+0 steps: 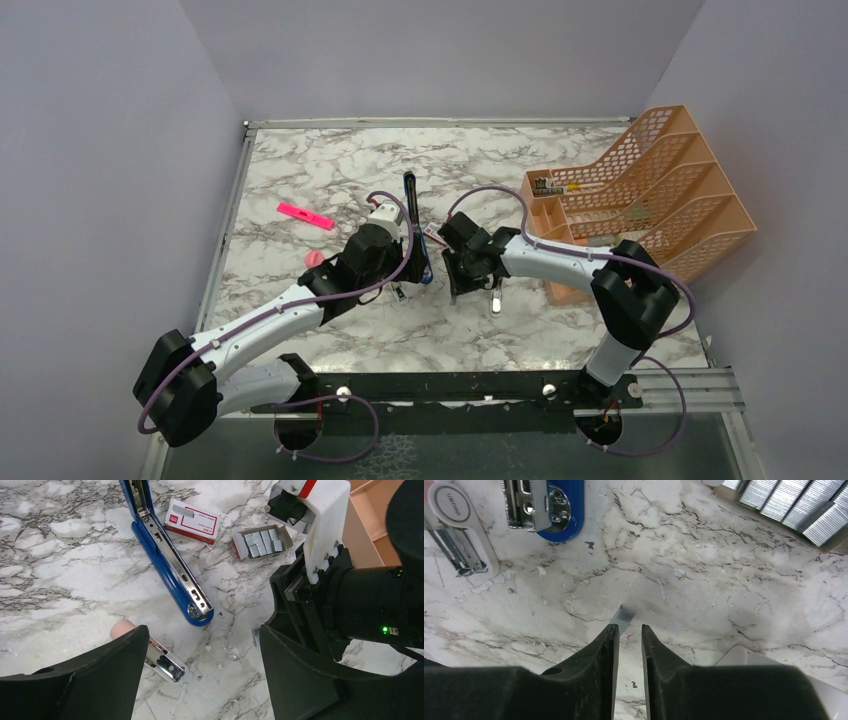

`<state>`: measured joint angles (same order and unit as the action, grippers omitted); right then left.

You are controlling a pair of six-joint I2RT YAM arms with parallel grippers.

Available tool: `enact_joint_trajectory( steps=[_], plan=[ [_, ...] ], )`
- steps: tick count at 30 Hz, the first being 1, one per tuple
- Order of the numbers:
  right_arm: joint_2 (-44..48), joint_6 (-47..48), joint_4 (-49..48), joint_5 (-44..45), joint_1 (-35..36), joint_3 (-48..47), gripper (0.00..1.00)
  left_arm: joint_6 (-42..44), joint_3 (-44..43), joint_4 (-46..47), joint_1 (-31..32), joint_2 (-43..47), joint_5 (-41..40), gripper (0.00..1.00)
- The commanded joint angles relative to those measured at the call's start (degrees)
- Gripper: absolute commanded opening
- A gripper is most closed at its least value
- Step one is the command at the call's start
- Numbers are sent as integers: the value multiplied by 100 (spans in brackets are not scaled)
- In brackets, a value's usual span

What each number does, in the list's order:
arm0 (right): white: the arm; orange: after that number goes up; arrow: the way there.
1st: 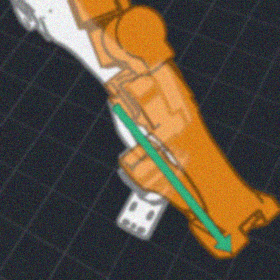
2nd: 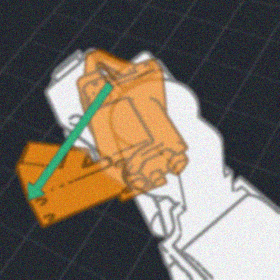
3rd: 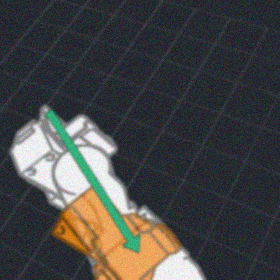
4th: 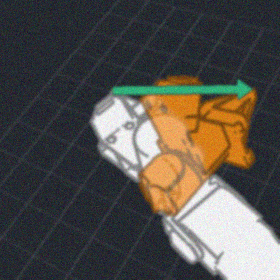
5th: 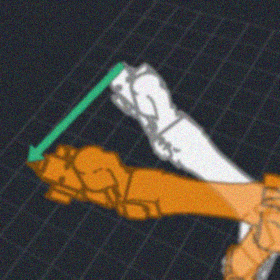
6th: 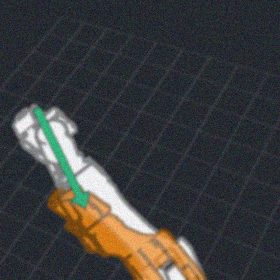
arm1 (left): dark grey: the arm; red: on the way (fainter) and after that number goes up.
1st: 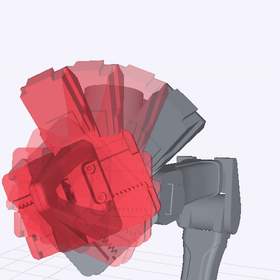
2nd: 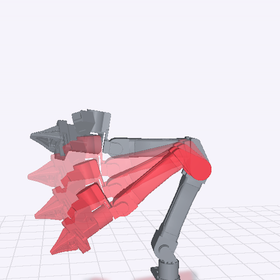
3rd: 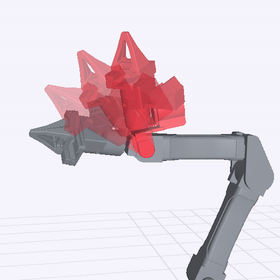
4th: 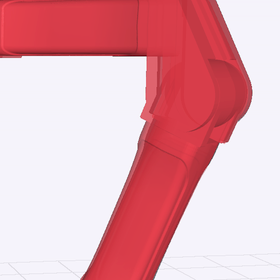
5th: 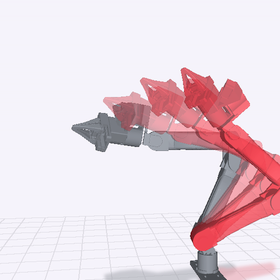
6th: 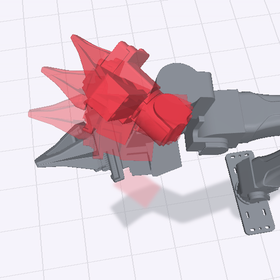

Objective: Load the staples into the stapler

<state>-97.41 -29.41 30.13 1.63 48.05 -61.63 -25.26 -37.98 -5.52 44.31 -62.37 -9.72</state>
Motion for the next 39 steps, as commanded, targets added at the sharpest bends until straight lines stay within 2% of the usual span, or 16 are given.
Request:
enact_joint_trajectory(
  steps=[1, 12, 21, 29, 34, 39],
  plan=[
    [-214, -101, 172, 190, 51, -3, 29, -23, -79, 50, -13, 66, -180, 82],
    [-211, -229, 265, 145, 142, -203, 42, -23, -52, 37, -15, 95, -232, 82],
    [-317, -496, 293, 414, 275, -360, 48, -23, -19, 51, -19, 99, -250, 82],
    [-682, -716, 678, 1063, 502, -604, 49, -32, 9, 51, -19, 141, -285, 82],
    [-707, -793, 787, 1149, 548, -496, 48, -49, 26, 55, -19, 141, -298, 82],
    [-569, -837, 790, 1062, 557, -309, 41, -72, 27, 62, -17, 171, -337, 82]
  ],
)
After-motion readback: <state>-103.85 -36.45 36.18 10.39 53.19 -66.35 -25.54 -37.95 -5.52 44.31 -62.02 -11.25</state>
